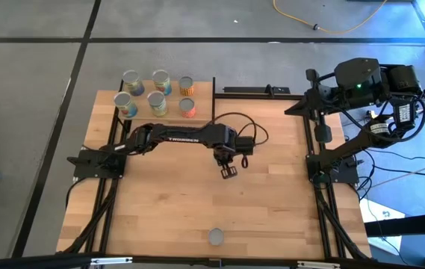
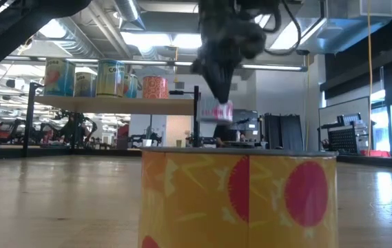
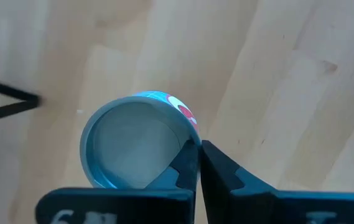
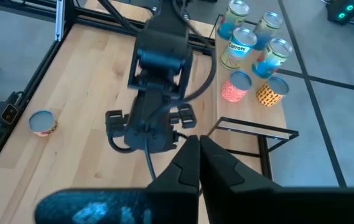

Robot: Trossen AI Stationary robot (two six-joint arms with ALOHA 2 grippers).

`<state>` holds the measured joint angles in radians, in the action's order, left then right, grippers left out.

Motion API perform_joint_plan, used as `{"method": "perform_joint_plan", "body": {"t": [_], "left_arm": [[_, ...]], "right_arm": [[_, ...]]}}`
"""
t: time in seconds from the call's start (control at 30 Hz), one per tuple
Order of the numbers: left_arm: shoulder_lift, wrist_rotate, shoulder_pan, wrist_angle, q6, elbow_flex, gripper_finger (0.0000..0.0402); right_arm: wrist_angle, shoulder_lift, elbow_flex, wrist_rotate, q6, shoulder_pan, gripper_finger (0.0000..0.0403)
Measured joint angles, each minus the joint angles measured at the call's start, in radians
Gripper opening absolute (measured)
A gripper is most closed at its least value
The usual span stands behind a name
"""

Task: Pick and place cans onto a shelf
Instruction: Put the blue tuna can on the shelf

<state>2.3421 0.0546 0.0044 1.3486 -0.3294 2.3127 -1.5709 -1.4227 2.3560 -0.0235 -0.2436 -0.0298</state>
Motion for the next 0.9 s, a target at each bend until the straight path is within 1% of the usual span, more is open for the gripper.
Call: {"method": "perform_joint_plan", "body": {"t": [0.07,0.13,0.43,0.7,0.9], "left_arm": [[-0.001,0.012,0.003,0.029,0.011,0.042,0.0001],[-0.026,0.004,0.004,0.001,0.035,0.029,0.0001],[-0.124,0.018,0.003,0.057,0.025,0.042,0.0000],[-0.253,0.147,0.047,0.090,-0.015,0.043,0.0000],[-0.334,0.271,0.142,0.096,-0.052,0.044,0.0000]], "right_arm": [[0.000,0.000,0.000,0.000,0.000,0.000,0.0006],[0.000,0.000,0.000,0.000,0.000,0.000,0.0006],[-0.001,0.000,-0.006,0.000,0.006,0.000,0.0006],[0.000,-0.003,-0.006,0.000,0.009,0.000,0.0006],[0.000,-0.003,-0.006,0.000,0.009,0.000,0.0006]]}}
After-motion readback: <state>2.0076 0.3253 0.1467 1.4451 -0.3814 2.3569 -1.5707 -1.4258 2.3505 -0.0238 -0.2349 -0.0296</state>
